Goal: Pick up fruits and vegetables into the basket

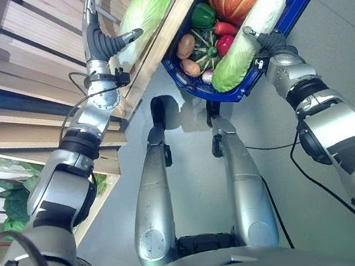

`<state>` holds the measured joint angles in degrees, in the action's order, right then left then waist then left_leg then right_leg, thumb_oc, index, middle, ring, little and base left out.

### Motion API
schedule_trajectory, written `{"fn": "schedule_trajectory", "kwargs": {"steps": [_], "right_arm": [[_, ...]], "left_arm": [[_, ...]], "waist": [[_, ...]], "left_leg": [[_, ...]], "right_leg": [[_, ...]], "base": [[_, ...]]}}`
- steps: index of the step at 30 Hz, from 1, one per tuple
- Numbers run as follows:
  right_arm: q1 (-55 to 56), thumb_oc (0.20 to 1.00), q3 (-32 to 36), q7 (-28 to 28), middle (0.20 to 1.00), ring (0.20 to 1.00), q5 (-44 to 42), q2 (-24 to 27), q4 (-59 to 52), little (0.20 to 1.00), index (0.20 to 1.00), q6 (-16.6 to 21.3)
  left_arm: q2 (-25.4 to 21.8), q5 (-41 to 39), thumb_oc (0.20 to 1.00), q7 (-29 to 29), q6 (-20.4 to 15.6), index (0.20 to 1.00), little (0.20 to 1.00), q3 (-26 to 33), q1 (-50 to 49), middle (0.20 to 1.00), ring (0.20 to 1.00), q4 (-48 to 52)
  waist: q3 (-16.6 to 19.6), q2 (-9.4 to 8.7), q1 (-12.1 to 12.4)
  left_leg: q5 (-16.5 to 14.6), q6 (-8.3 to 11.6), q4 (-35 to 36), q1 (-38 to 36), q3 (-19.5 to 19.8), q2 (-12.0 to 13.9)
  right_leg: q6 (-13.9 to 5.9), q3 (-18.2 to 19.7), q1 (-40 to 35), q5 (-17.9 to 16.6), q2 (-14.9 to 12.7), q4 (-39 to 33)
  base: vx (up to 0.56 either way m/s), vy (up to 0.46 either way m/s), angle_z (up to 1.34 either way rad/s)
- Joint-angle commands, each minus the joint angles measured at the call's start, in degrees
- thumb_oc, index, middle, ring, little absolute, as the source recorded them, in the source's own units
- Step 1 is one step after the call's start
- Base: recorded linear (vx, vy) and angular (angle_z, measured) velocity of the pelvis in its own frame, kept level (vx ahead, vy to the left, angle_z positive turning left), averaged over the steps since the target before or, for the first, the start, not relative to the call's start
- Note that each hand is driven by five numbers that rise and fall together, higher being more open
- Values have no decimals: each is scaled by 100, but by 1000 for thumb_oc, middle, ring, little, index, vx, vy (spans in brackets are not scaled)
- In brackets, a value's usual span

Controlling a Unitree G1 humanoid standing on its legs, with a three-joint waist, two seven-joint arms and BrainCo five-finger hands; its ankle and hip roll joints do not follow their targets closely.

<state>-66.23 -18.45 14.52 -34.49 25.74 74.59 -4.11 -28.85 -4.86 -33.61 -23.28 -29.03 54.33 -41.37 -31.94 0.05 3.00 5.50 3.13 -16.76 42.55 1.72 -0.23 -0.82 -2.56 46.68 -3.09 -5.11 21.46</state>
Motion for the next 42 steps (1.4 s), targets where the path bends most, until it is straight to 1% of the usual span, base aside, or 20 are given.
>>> {"fn": "schedule_trajectory", "kwargs": {"steps": [1, 5, 10, 14, 16, 19, 20, 22, 25, 27, 28, 29, 32, 33, 36, 38, 42], "right_arm": [[-26, 1000, -41, 138, 1000, 1000, -134, 361, 38, 1000, 1000, 68], [-22, 1000, -20, 169, 1000, 1000, -191, 374, 26, 1000, 1000, 87], [4, 1000, 4, 163, 1000, 1000, -201, 362, -29, 1000, 1000, 242], [40, 1000, 14, 158, 1000, 1000, -182, 354, -125, 1000, 1000, 515], [72, 1000, 20, 210, 1000, 1000, -155, 349, -224, 1000, 1000, 767], [194, 1000, 67, 435, 1000, 1000, -67, 310, -490, 1000, 1000, 1182], [264, 1000, 84, 522, 1000, 1000, -2, 296, -603, 1000, 1000, 1376], [372, 1000, 105, 686, 1000, 1000, 100, 292, -829, 1000, 1000, 1614], [539, 1000, 99, 915, 1000, 1000, 163, 271, -1214, 1000, 1000, 1778], [725, 1000, 149, 1176, 1000, 1000, 220, 273, -1570, 1000, 1000, 1969], [728, 1000, 150, 1179, 1000, 1000, 222, 272, -1574, 1000, 1000, 1967], [831, 1000, 176, 1309, 1000, 1000, 304, 275, -1721, 1000, 1000, 2094], [985, 1000, 191, 1509, 1000, 1000, 454, 279, -1915, 1000, 1000, 2244], [1097, 1000, 172, 1661, 1000, 1000, 533, 278, -2064, 1000, 1000, 2289], [1206, 1000, 162, 1851, 1000, 1000, 568, 301, -2178, 1000, 1000, 2335], [1326, 1000, 165, 1994, 1000, 1000, 528, 342, -2263, 1000, 1000, 2366], [1408, 1000, 184, 2107, 1000, 1000, 485, 331, -2121, 1000, 1000, 2442]], "left_arm": [[279, -35, 1000, -213, -299, 1000, 1000, 262, -8, 1000, 1000, 103], [285, -7, 1000, -242, -217, 1000, 1000, 256, -54, 1000, 1000, 100], [260, -121, 1000, -259, 85, 1000, 1000, 272, -72, 1000, 1000, 14], [208, -174, 1000, -231, 320, 1000, 1000, 292, -70, 1000, 1000, -56], [195, -168, 1000, -204, 432, 1000, 1000, 295, -80, 1000, 1000, -147], [163, -127, 1000, -185, 638, 1000, 1000, 280, -80, 1000, 1000, -216], [139, -123, 1000, -179, 694, 1000, 1000, 272, -81, 1000, 1000, -255], [123, -77, 1000, -174, 798, 1000, 1000, 294, -71, 1000, 1000, -320], [117, -20, 1000, -220, 907, 1000, 1000, 307, -76, 1000, 1000, -391], [92, 11, 1000, -210, 1081, 1000, 1000, 314, -73, 1000, 1000, -466], [92, 11, 1000, -210, 1082, 1000, 1000, 313, -73, 1000, 1000, -465], [76, 42, 1000, -188, 1160, 1000, 1000, 309, -50, 1000, 1000, -555], [60, 147, 1000, -180, 1251, 1000, 1000, 279, -6, 1000, 1000, -692], [41, 168, 1000, -179, 1330, 1000, 1000, 234, 42, 1000, 1000, -800], [14, 204, 1000, -140, 1467, 1000, 1000, 173, 117, 1000, 1000, -983], [-39, 154, 1000, -16, 1588, 1000, 1000, 132, 197, 1000, 1000, -1233], [-60, 83, 1000, 97, 1676, 1000, 1000, 49, 346, 1000, 1000, -1613]], "waist": [[215, 513, -40], [215, 514, -45], [215, 497, -72], [215, 474, -96], [215, 450, -120], [215, 404, -179], [215, 384, -208], [215, 351, -261], [215, 314, -337], [215, 286, -411], [215, 285, -410], [215, 269, -460], [215, 240, -519], [215, 221, -567], [215, 198, -629], [215, 177, -701], [215, 162, -778]], "left_leg": [[-335, 65, -196, 111, 25, -260], [-338, 68, -191, 92, 23, -266], [-338, 63, -159, 26, 1, -256], [-335, 61, -131, -44, -22, -240], [-330, 60, -109, -87, -35, -231], [-327, 68, -94, -136, -70, -211], [-326, 71, -91, -146, -92, -197], [-323, 74, -68, -168, -121, -186], [-321, 78, -49, -187, -161, -167], [-333, 83, -52, -197, -191, -157], [-333, 83, -52, -198, -191, -157], [-339, 82, -44, -205, -210, -147], [-342, 82, -27, -226, -242, -130], [-346, 82, -9, -256, -263, -121], [-358, 83, -6, -288, -286, -109], [-356, 91, -10, -292, -317, -94], [-357, 100, -3, -300, -370, -61]], "right_leg": [[-366, -328, -103, 323, 186, 274], [-363, -323, -124, 322, 185, 257], [-364, -305, -188, 316, 204, 223], [-361, -296, -254, 310, 218, 194], [-357, -289, -290, 309, 235, 183], [-357, -264, -342, 306, 261, 166], [-359, -248, -351, 300, 272, 160], [-354, -220, -374, 295, 295, 126], [-350, -180, -383, 291, 323, 105], [-350, -143, -387, 296, 340, 100], [-350, -142, -388, 296, 341, 101], [-351, -122, -390, 298, 351, 91], [-353, -98, -403, 299, 362, 78], [-354, -83, -423, 301, 372, 65], [-351, -61, -461, 309, 372, 37], [-345, -44, -458, 317, 385, 45], [-337, -15, -466, 330, 393, 32]], "base": [[0, 0, 0], [0, 0, 0], [0, 0, 0], [0, 0, 0], [0, 0, 0], [0, 0, 0], [0, 0, 0], [0, 0, 0], [-11, 37, -2], [-8, 36, -8], [-13, 37, -13], [-10, 21, -12], [-9, 21, -9], [-3, 24, -9], [4, 25, -10], [5, 43, -7], [5, 35, -7]]}}
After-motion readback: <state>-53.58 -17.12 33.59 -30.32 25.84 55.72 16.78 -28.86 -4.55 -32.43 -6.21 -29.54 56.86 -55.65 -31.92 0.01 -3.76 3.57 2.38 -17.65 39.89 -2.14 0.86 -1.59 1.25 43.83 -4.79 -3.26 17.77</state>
